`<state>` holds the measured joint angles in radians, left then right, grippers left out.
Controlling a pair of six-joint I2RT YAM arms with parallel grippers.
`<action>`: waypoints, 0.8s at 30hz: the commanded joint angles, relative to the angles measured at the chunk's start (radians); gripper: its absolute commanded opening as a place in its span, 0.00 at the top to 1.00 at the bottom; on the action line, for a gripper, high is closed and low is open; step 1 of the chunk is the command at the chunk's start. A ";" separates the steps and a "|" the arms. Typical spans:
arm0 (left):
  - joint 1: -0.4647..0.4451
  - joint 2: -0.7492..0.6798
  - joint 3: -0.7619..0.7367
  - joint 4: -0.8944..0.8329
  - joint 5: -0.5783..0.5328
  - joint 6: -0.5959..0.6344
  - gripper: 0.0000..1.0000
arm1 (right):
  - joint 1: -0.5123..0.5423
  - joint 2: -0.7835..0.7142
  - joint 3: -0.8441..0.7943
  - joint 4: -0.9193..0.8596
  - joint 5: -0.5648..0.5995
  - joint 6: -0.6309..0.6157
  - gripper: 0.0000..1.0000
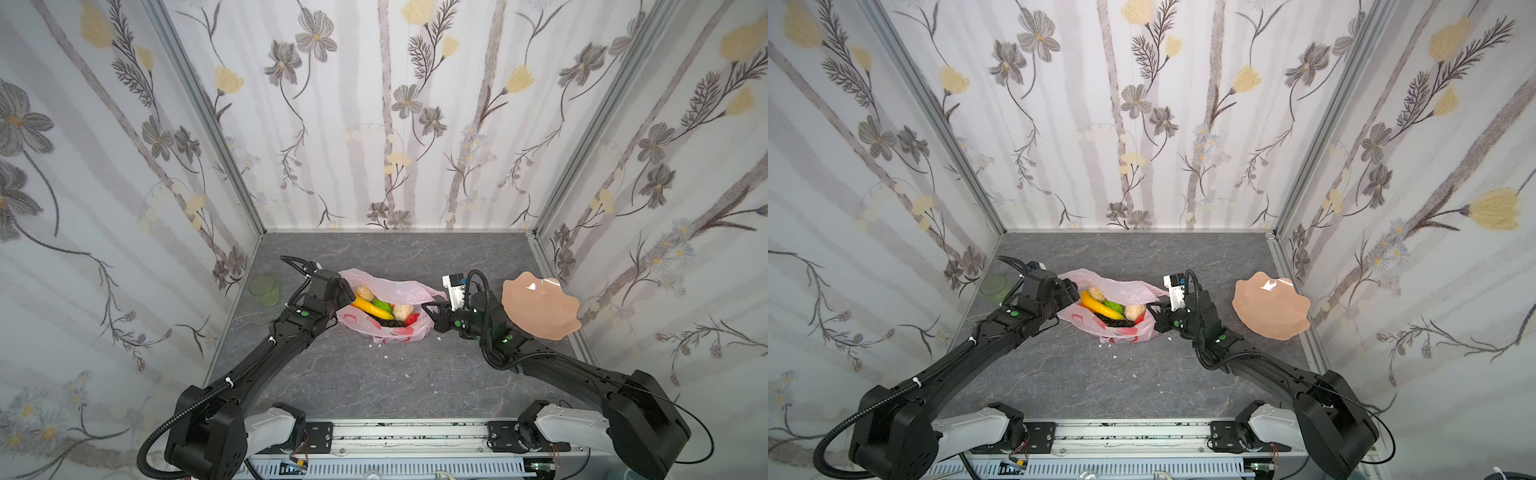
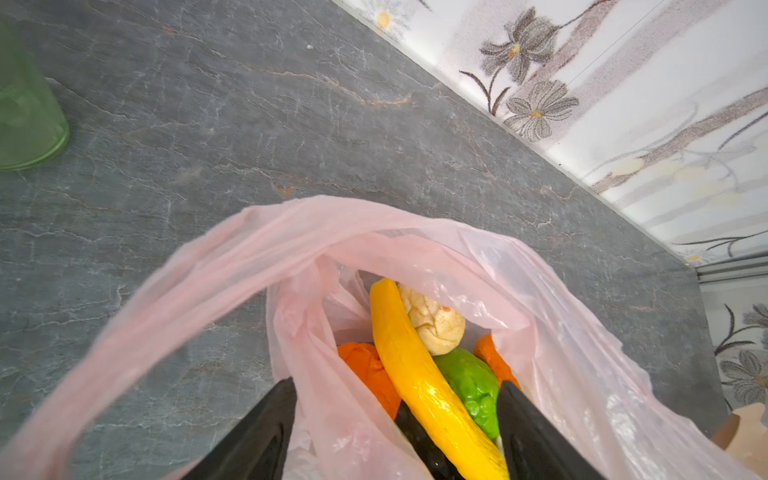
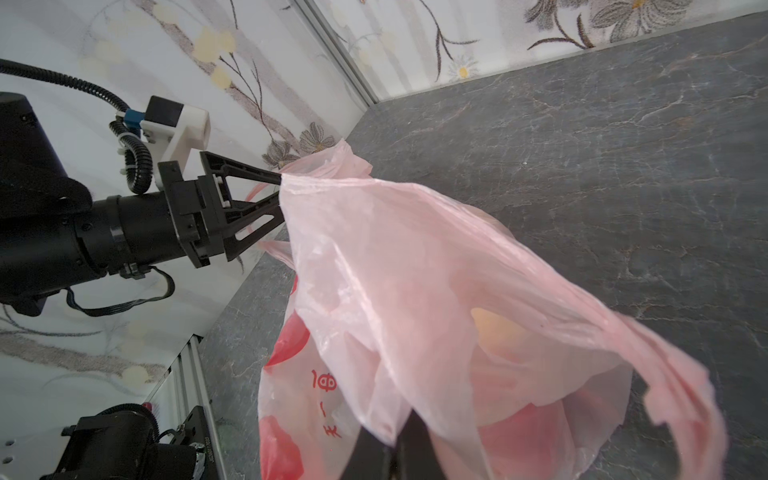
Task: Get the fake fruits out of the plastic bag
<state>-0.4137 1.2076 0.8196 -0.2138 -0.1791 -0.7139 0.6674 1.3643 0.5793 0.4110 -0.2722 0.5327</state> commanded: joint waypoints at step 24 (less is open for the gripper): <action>0.015 0.202 -0.092 0.119 0.021 0.009 0.86 | -0.083 0.035 -0.011 0.076 -0.014 0.071 1.00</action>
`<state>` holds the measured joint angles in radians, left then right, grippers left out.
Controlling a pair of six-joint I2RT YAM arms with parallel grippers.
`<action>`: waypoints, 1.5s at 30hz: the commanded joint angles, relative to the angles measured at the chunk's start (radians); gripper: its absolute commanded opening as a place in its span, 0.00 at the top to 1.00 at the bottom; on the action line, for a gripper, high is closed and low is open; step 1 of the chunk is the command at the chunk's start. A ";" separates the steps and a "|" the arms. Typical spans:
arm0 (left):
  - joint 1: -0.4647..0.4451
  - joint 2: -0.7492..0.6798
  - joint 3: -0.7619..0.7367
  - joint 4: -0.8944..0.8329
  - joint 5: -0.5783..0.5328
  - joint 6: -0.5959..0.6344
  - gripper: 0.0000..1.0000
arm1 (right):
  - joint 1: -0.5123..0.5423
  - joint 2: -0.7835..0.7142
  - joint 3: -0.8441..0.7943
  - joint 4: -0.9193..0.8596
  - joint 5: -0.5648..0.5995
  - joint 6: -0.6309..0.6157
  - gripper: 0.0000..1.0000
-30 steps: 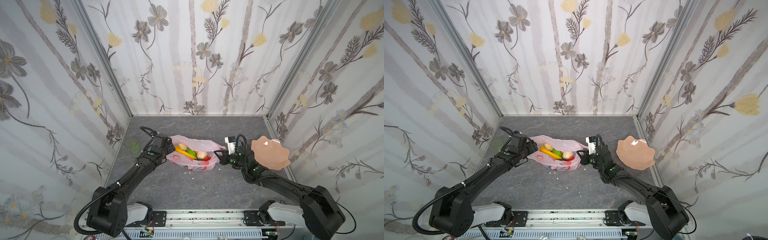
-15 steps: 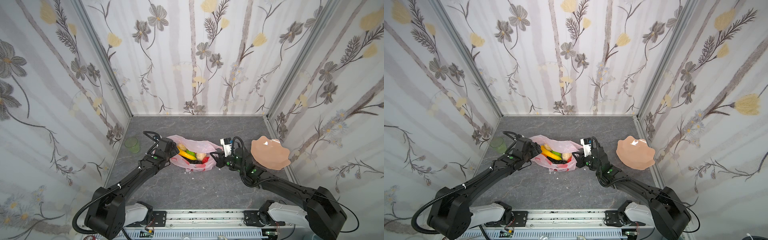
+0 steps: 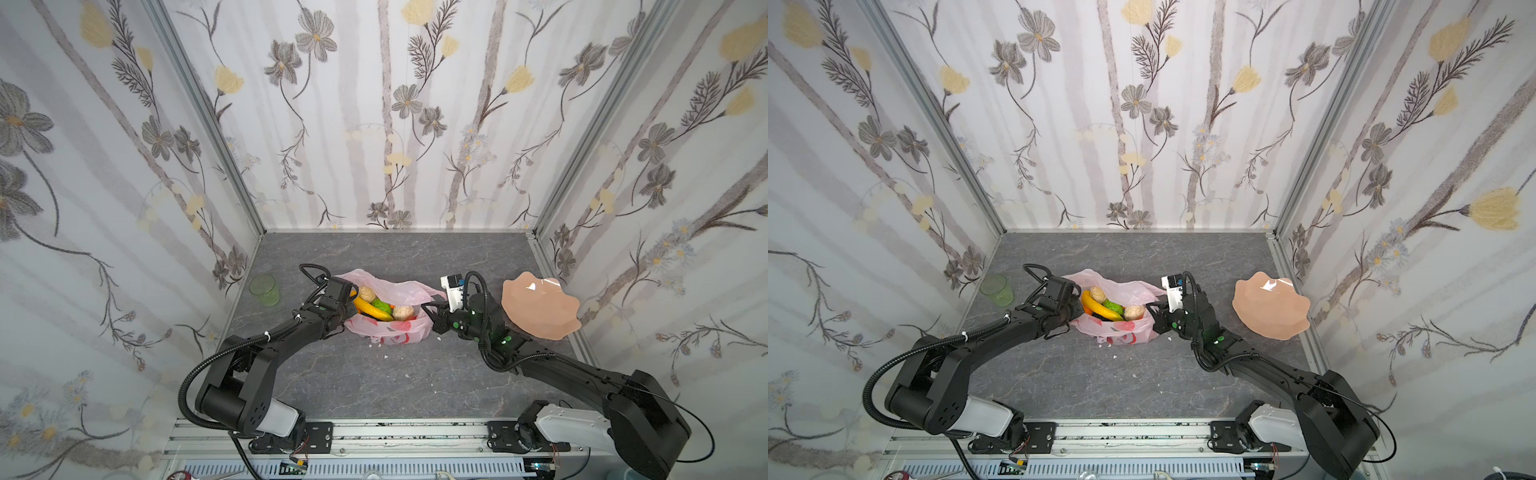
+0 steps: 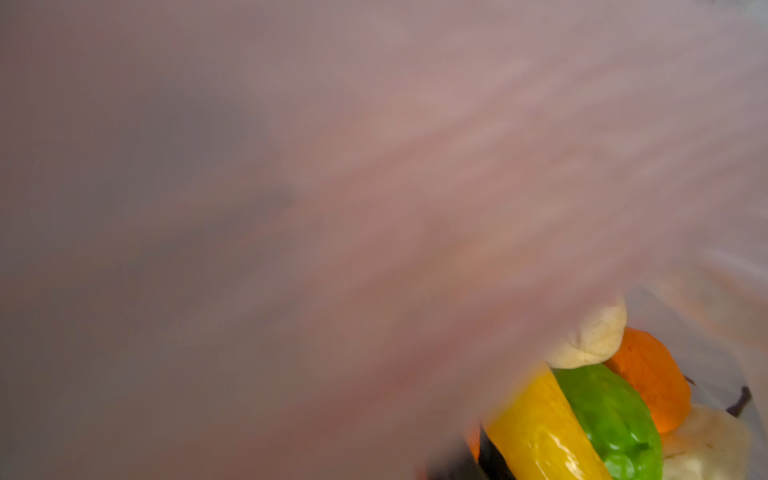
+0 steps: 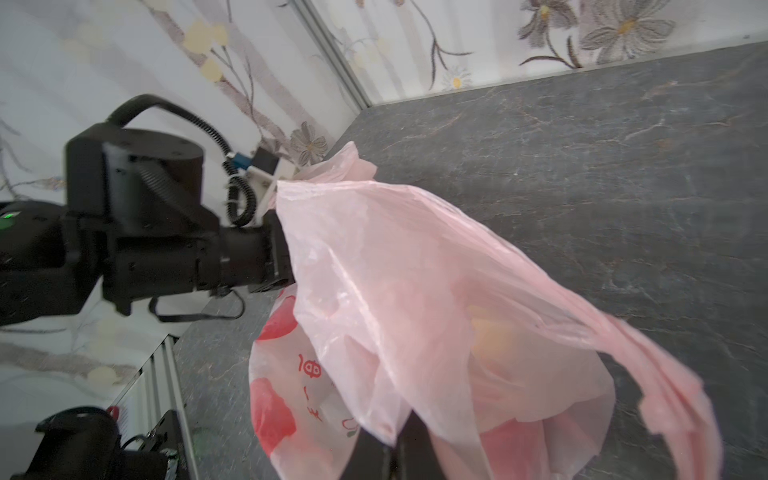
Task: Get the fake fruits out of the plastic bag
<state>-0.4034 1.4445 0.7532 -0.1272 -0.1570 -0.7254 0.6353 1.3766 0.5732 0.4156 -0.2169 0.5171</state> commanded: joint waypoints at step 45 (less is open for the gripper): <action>-0.197 -0.281 -0.223 0.079 -0.050 0.034 0.64 | 0.014 0.195 0.201 -0.419 0.437 0.086 0.88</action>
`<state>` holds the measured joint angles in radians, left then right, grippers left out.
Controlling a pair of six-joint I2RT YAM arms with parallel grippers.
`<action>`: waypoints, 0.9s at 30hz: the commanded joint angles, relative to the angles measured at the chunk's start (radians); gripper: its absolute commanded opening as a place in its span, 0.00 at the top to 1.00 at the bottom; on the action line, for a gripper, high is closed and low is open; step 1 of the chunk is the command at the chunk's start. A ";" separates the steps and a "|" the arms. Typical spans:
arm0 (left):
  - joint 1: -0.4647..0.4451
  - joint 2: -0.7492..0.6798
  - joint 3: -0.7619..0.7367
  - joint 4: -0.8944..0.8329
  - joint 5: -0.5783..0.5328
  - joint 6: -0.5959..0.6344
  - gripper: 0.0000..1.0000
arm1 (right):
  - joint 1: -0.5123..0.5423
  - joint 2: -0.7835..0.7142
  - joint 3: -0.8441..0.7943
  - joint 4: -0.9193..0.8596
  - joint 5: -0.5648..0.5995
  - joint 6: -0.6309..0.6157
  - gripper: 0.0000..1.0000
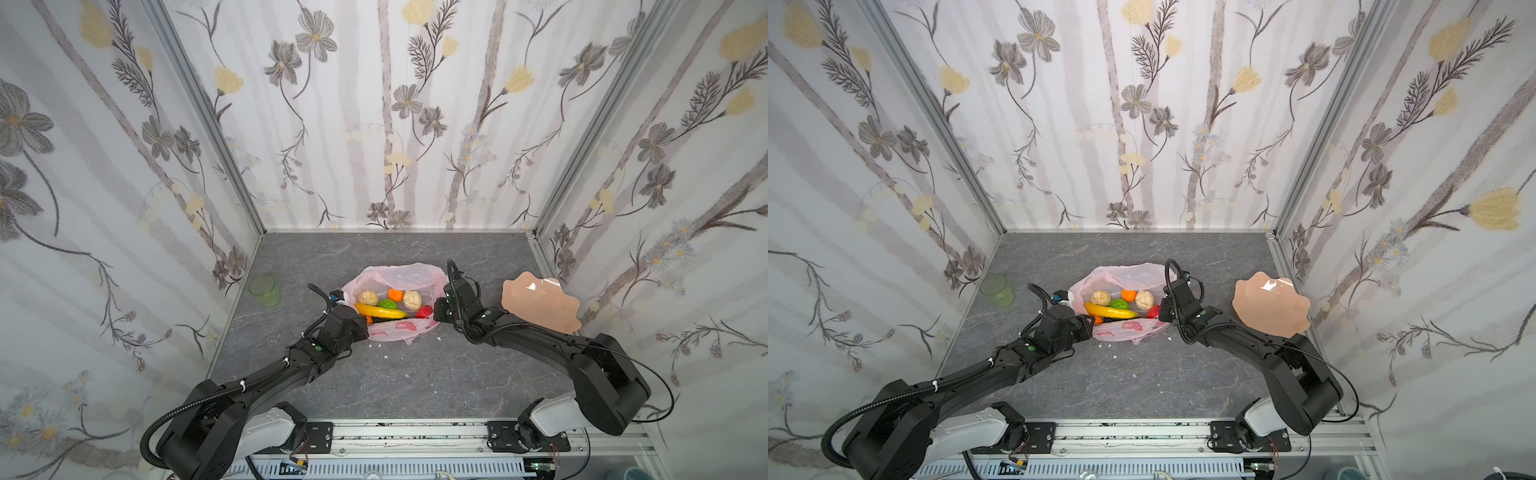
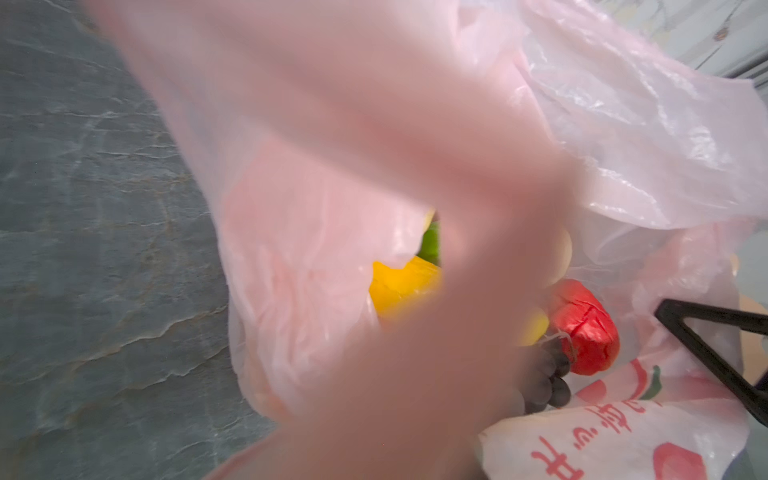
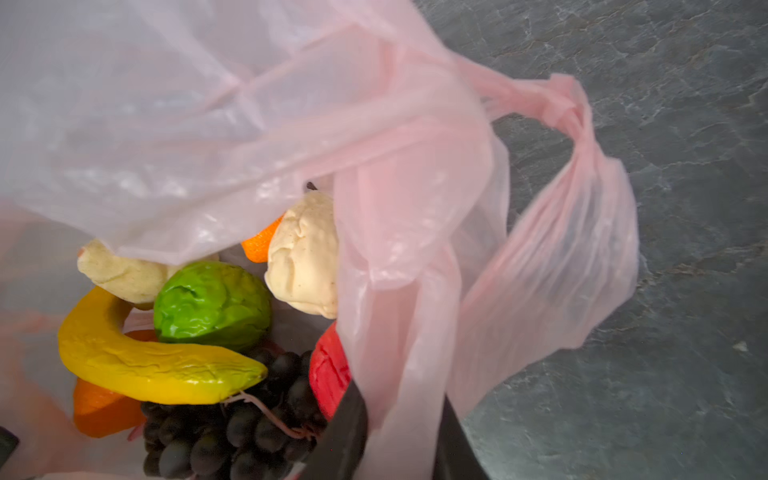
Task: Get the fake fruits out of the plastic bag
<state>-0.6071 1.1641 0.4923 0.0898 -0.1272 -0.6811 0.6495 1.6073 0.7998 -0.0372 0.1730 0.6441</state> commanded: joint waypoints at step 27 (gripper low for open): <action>0.072 0.169 0.444 -0.491 -0.337 0.085 0.10 | 0.130 -0.154 -0.039 0.074 0.106 -0.156 1.00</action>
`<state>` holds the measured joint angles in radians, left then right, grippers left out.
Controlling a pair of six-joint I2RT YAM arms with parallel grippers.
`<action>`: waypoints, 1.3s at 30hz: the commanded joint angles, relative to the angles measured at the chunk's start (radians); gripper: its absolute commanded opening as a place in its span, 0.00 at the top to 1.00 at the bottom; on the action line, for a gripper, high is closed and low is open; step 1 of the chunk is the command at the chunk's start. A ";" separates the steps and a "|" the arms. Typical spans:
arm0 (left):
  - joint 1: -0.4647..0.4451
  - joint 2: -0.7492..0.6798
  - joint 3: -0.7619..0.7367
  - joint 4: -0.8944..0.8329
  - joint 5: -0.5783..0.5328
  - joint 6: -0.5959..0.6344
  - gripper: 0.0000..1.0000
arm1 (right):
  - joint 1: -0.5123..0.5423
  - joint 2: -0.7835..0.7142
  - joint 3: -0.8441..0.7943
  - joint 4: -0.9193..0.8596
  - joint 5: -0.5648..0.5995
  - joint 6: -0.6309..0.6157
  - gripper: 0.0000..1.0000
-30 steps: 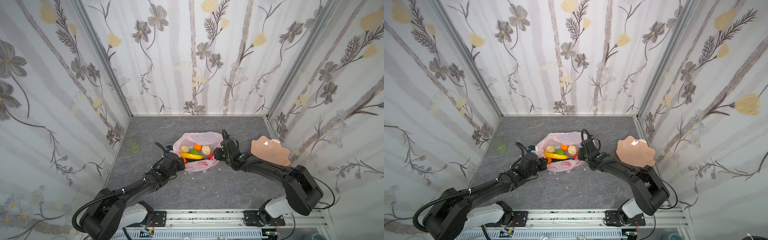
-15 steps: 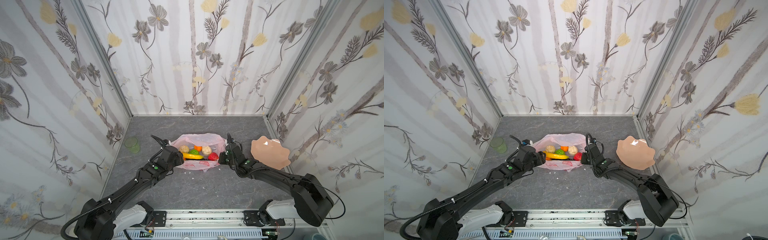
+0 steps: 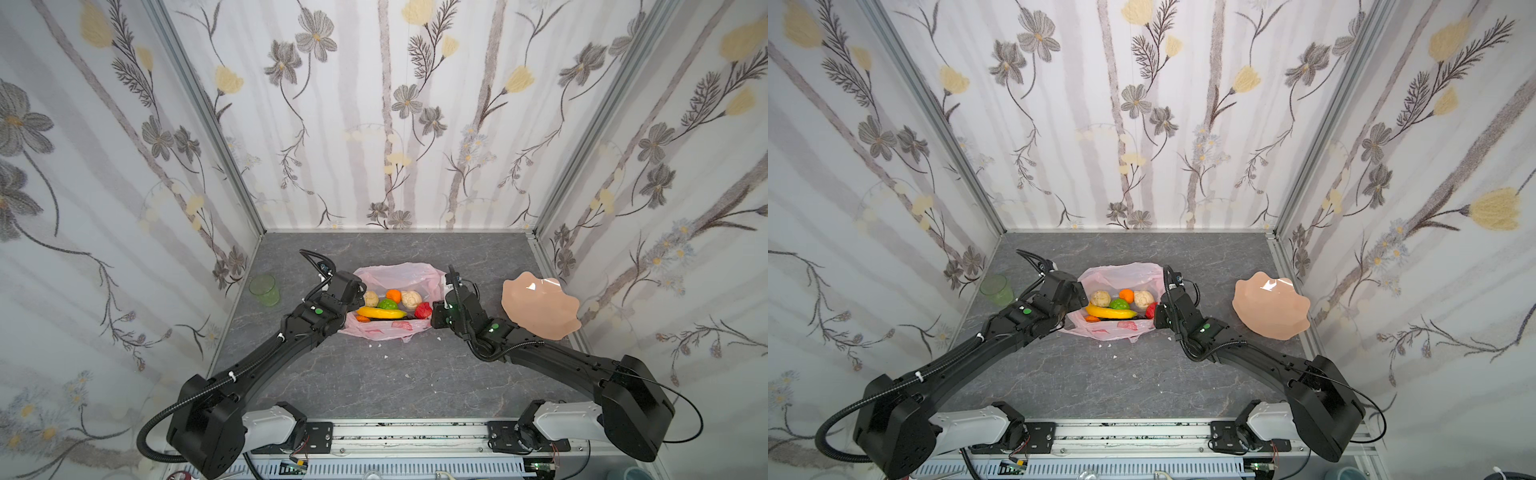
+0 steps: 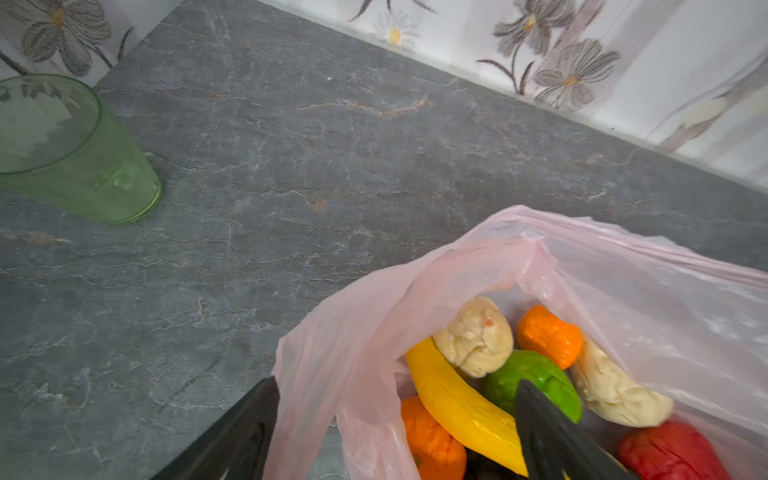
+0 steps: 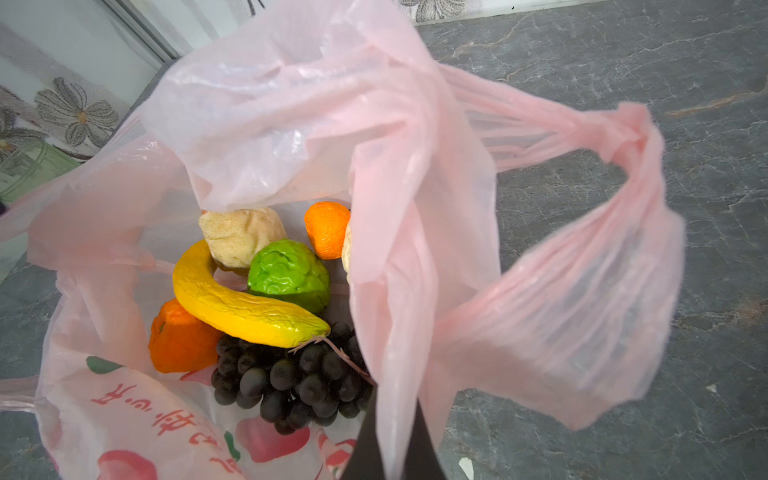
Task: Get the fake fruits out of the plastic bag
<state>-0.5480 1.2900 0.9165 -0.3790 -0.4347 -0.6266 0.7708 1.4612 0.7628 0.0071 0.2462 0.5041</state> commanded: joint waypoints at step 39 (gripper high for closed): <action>0.367 0.155 -0.176 0.382 0.479 -0.070 1.00 | -0.393 0.065 -0.183 0.387 -0.567 0.081 1.00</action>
<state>-0.1604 1.4212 0.7139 -0.0338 0.0601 -0.6949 0.3553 1.4929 0.5354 0.3466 -0.3386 0.5831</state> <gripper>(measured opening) 0.057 0.048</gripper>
